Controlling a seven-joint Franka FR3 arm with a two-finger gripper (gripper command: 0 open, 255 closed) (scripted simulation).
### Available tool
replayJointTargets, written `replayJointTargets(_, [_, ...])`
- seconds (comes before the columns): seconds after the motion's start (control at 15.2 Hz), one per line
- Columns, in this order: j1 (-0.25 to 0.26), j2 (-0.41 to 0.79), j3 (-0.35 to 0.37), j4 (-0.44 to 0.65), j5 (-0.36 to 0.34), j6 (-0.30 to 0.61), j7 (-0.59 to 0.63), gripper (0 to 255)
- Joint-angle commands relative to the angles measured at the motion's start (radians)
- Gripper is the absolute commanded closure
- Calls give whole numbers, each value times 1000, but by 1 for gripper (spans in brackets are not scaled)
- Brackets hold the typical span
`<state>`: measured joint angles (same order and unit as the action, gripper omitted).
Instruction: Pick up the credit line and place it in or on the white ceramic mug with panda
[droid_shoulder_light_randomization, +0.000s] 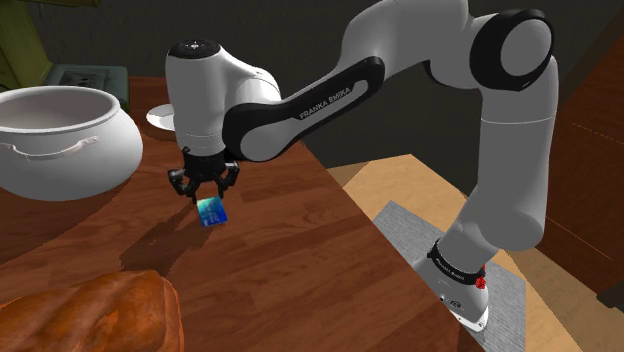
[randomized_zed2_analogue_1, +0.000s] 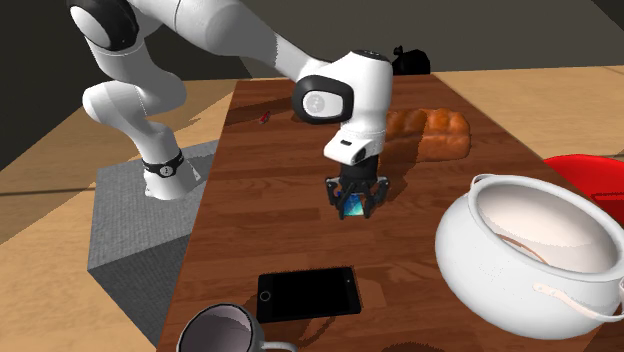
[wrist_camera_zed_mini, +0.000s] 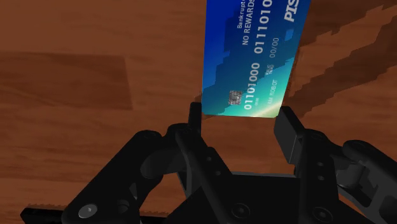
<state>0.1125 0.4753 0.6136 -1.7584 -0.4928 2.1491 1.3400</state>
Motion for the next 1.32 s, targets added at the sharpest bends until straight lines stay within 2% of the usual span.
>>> replayJointTargets(0.0, [-3,-8,4,7,9,-16,-7,255])
replayJointTargets(1.25, [-21,-103,48,137,97,-216,-86,255])
